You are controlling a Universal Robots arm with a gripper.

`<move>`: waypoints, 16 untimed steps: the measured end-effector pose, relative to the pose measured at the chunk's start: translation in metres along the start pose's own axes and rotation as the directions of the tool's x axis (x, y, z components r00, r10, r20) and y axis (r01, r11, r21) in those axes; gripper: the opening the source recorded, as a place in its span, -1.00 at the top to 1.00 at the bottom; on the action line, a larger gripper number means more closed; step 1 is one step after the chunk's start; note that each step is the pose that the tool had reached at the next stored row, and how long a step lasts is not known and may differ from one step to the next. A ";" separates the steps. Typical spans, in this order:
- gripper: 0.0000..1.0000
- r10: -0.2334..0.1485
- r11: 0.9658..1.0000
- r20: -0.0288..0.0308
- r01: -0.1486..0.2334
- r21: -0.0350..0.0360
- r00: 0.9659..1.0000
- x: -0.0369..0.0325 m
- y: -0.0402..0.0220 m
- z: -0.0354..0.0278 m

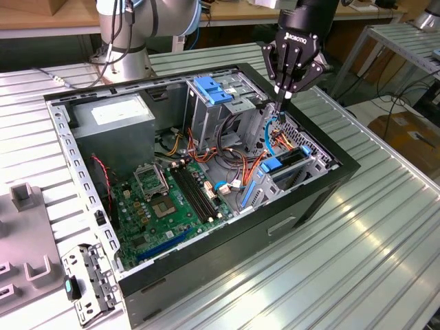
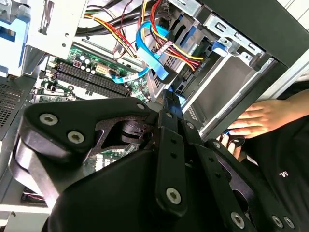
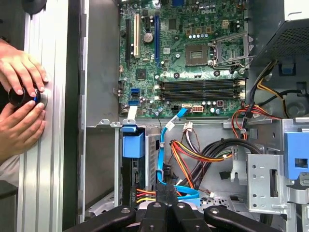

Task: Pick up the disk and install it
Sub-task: 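Insert the second disk wire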

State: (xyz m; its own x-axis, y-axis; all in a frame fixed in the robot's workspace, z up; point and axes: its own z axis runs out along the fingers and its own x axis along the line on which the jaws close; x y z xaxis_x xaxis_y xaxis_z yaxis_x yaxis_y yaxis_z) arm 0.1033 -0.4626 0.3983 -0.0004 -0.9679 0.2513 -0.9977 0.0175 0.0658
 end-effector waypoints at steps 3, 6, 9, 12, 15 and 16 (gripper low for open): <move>0.79 0.000 1.000 0.000 0.000 0.000 1.000 0.0000 0.0000 0.0000; 0.79 0.000 1.000 -0.007 0.000 0.000 1.000 -0.0002 -0.0001 0.0002; 0.79 0.001 1.000 -0.023 -0.001 0.000 1.000 -0.0013 -0.0015 0.0007; 0.79 0.004 1.000 -0.057 -0.004 0.000 0.998 -0.0051 -0.0046 0.0012; 0.79 0.005 1.000 -0.072 -0.005 0.000 0.997 -0.0115 -0.0064 0.0023; 0.79 0.006 1.000 -0.077 -0.006 0.000 0.997 -0.0138 -0.0067 0.0027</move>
State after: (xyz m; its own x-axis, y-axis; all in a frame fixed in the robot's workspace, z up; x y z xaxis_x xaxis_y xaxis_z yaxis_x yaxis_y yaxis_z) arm 0.1098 -0.4500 0.3918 -0.0009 -0.9457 0.3251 -0.9977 0.0231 0.0643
